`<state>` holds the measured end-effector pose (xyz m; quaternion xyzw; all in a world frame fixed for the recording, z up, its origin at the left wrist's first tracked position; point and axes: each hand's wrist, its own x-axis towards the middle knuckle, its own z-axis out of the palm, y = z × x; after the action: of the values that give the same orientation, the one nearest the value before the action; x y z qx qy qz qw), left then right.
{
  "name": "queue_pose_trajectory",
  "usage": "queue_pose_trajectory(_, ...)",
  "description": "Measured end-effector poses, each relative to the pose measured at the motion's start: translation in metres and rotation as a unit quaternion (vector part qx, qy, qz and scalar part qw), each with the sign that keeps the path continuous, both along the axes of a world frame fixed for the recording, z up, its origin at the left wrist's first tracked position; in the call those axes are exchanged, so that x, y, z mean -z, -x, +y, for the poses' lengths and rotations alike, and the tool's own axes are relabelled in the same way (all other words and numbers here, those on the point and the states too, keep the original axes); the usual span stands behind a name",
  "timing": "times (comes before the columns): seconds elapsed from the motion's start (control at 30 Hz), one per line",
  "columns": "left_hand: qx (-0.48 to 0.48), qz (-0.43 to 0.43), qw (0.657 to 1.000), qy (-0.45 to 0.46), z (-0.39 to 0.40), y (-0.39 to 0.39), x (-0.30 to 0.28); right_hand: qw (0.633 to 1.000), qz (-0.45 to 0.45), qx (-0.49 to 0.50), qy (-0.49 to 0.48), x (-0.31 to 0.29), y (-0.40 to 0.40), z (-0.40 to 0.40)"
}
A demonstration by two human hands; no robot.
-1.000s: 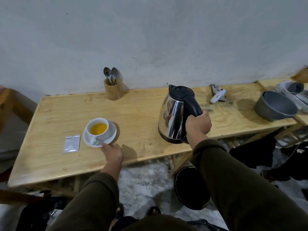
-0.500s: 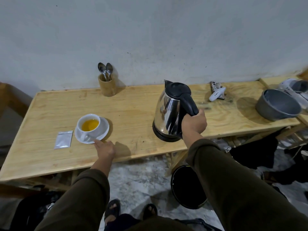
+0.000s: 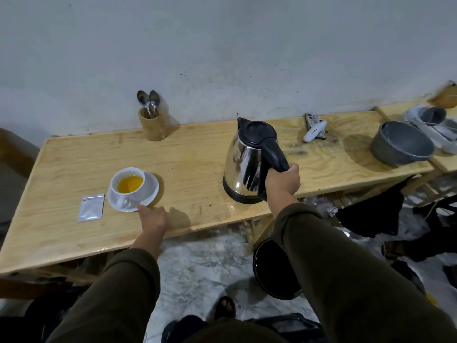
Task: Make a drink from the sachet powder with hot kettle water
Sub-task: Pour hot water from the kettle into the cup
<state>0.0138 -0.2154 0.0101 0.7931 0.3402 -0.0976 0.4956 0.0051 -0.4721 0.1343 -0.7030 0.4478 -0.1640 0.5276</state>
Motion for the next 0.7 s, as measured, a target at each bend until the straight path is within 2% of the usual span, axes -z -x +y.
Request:
queue_pose_trajectory(0.2,0.045,0.025,0.999,0.009,0.016,0.004,-0.002,0.997,-0.017,0.05,-0.058,-0.007,0.013,0.025)
queue_pose_trajectory(0.43,0.114,0.026,0.992,0.053,0.05,0.022,-0.009,0.996,0.005,0.091,-0.023,-0.012,0.026,0.071)
queue_pose_trajectory(0.6,0.089,0.017,0.988,0.123,0.08,0.026,-0.02,0.999,0.03,0.032,-0.014,-0.01,0.021,0.122)
queue_pose_trajectory(0.7,0.061,0.006,0.995,0.076,0.093,0.026,-0.027,0.997,0.066,-0.049,0.01,-0.008,0.008,0.151)
